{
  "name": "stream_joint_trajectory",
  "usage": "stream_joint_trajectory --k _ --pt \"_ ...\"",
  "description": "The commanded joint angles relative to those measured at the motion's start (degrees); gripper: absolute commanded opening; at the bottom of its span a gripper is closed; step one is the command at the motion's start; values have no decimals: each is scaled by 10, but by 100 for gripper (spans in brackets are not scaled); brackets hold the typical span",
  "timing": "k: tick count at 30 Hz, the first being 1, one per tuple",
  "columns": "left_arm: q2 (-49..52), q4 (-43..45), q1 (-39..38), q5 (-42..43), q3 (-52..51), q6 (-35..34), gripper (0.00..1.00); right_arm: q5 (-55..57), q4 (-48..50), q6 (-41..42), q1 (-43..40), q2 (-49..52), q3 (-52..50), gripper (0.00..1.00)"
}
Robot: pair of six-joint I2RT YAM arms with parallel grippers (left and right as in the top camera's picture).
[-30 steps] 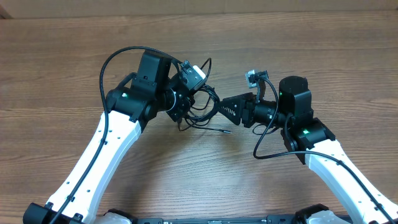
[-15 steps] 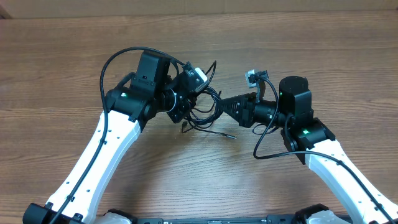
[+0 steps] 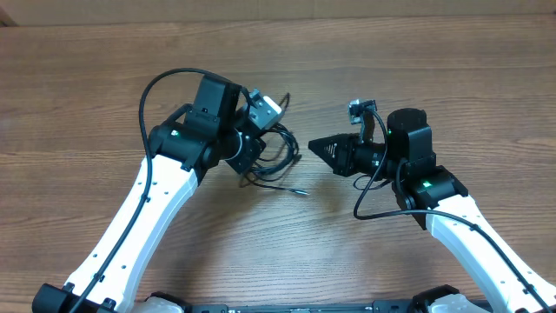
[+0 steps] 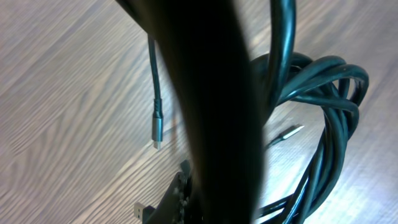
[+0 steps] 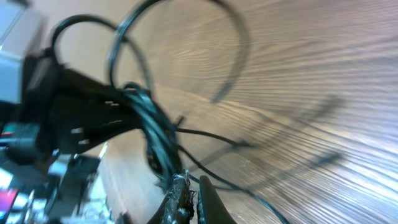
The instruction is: Untangle cables
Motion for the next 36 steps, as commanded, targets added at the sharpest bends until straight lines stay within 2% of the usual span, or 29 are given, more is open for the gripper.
stream_joint_trajectory --k 1,5,8,9,13,14,21,32,36 --pt "-8 0 5 -45 4 -10 4 62 -4 42 -2 -3 3 4" --pt "-8 0 5 -28 4 -2 4 53 -4 40 -2 -3 3 5" --pt "-8 0 5 28 4 36 4 47 -4 30 -2 -3 3 20" --pt "-8 2 5 45 4 45 4 35 -4 12 -2 -3 3 27" --pt "-8 22 5 75 4 44 4 -8 1 -28 -2 -3 3 50" --pt "-8 33 5 108 4 44 4 -17 3 -37 -2 -3 3 53" --pt "-8 47 5 160 4 44 4 -17 5 -37 -2 -3 3 53" --pt "-8 49 5 158 4 44 4 -21 7 -36 -2 -3 3 52" --pt "-8 49 5 154 4 43 4 -55 30 -36 -2 -4 3 51"
